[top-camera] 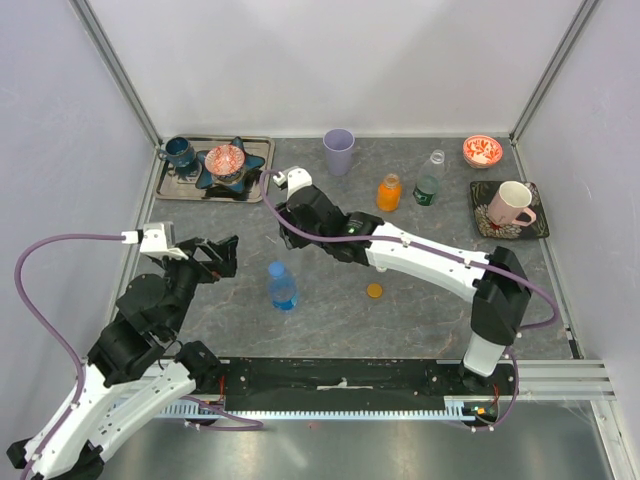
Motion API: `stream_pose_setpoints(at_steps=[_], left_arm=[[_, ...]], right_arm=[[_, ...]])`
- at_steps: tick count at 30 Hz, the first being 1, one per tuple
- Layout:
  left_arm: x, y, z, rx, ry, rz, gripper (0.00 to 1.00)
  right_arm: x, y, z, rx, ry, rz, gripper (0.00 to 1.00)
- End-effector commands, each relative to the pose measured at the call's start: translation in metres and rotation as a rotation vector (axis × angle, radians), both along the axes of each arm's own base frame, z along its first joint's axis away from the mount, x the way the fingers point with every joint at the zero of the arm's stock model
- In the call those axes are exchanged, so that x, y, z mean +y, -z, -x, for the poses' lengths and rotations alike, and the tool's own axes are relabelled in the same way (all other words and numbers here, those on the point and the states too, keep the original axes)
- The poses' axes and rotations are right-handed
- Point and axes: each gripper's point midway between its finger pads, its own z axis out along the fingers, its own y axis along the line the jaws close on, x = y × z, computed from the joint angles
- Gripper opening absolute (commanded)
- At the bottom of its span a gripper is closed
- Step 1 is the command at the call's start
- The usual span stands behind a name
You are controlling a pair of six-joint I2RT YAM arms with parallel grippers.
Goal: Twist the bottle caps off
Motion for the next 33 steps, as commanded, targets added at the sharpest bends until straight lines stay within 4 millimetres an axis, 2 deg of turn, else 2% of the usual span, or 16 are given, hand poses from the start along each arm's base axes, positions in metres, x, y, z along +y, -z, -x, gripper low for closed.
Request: stream_pose_setpoints(at_steps=[1, 4, 8, 11, 15, 17, 18, 20, 21, 23, 24, 26, 27, 29, 30, 33], left_arm=[[-0.003, -0.013, -0.007, -0.029, -0.012, 0.018, 0.99], [-0.003, -0.034, -0.013, -0.084, -0.025, 0.000, 0.99], [-0.012, -0.068, -0.027, -0.161, -0.032, -0.020, 1.00], [-0.025, -0.092, -0.039, -0.210, -0.019, -0.016, 1.00], [-0.066, -0.117, -0.056, -0.254, 0.109, -0.032, 1.00], [-0.090, -0.131, -0.064, -0.259, 0.192, -0.039, 1.00], [-0.109, -0.137, -0.060, -0.273, 0.294, -0.043, 1.00], [-0.127, -0.151, -0.063, -0.273, 0.379, -0.033, 1.00], [-0.144, -0.155, -0.057, -0.268, 0.484, -0.006, 1.00], [-0.154, -0.165, -0.059, -0.276, 0.566, 0.026, 1.00], [-0.171, -0.168, -0.043, -0.271, 0.722, 0.071, 1.00], [-0.177, -0.170, -0.038, -0.262, 0.855, 0.106, 1.00], [-0.193, -0.170, -0.020, -0.252, 1.043, 0.134, 1.00], [-0.202, -0.162, -0.010, -0.224, 1.177, 0.144, 1.00], [-0.208, -0.156, 0.003, -0.210, 1.295, 0.146, 0.99], [-0.212, -0.144, 0.022, -0.191, 1.454, 0.143, 1.00]], right_arm=[[-0.033, -0.058, -0.009, -0.139, 0.109, -0.022, 0.33], [-0.072, -0.107, -0.014, -0.238, 0.208, -0.023, 0.34], [-0.130, -0.171, -0.006, -0.331, 0.326, -0.069, 0.32], [-0.156, -0.196, 0.009, -0.350, 0.349, -0.114, 0.27], [-0.167, -0.199, 0.025, -0.283, 0.328, -0.134, 0.00], [-0.168, -0.200, 0.034, -0.230, 0.296, -0.153, 0.00], [-0.164, -0.199, 0.039, -0.197, 0.246, -0.171, 0.00], [-0.167, -0.207, 0.048, -0.163, 0.204, -0.203, 0.00], [-0.171, -0.211, 0.047, -0.147, 0.199, -0.228, 0.00], [-0.172, -0.223, 0.061, -0.114, 0.116, -0.286, 0.00], [-0.179, -0.228, 0.059, -0.110, 0.125, -0.312, 0.00], [-0.182, -0.243, 0.071, -0.106, 0.066, -0.366, 0.00], [-0.185, -0.247, 0.072, -0.108, 0.064, -0.379, 0.00], [-0.182, -0.260, 0.083, -0.108, 0.008, -0.421, 0.00], [-0.180, -0.264, 0.088, -0.109, -0.017, -0.434, 0.00], [-0.175, -0.280, 0.101, -0.128, -0.097, -0.485, 0.00]])
